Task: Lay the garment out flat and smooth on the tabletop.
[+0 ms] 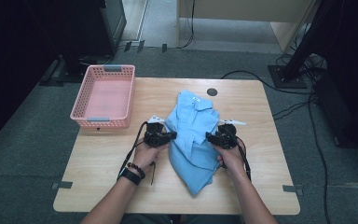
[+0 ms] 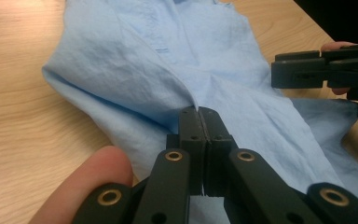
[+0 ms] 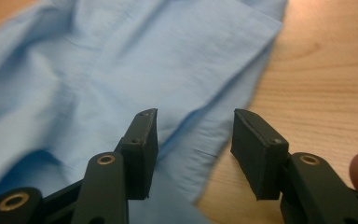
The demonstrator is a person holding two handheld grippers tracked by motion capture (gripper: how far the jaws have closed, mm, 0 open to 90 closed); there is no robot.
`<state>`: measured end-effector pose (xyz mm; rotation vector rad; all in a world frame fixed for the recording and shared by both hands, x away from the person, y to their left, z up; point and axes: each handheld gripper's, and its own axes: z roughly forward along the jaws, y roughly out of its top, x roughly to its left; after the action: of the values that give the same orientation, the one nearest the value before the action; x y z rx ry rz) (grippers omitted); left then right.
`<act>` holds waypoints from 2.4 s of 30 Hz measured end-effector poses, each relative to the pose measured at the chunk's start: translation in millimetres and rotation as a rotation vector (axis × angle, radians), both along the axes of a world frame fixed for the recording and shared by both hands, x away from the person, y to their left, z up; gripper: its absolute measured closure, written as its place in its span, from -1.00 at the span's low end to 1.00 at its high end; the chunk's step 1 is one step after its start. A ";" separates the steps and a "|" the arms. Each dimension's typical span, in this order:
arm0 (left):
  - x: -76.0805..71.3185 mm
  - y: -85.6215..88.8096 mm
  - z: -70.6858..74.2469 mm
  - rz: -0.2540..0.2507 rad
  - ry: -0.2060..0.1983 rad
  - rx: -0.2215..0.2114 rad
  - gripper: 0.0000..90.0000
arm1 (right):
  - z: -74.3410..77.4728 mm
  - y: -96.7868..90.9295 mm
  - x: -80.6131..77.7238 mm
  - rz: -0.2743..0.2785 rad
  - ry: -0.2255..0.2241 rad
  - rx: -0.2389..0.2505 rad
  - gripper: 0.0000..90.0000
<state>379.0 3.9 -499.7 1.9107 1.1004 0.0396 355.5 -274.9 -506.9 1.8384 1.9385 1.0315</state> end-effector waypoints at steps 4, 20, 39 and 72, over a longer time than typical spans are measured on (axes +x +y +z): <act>3.9 11.3 -1.5 -0.001 0.027 -0.029 1.00 | -2.1 0.7 -1.3 0.014 -0.007 -0.069 0.18; 3.7 25.2 -4.3 0.011 0.037 -0.010 1.00 | -4.0 12.9 -5.8 0.151 -0.080 -0.261 0.98; 5.0 57.1 -14.4 0.078 0.058 0.043 0.84 | -4.6 -58.4 -10.1 -0.038 -0.075 -0.292 0.90; -64.8 9.6 -12.0 -0.037 -0.043 0.171 0.61 | -10.0 -53.2 -55.9 0.016 -0.114 -0.253 0.98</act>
<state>314.1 13.6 -511.8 2.0717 1.0614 0.1582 299.6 -328.1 -516.9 1.5956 1.9200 0.8321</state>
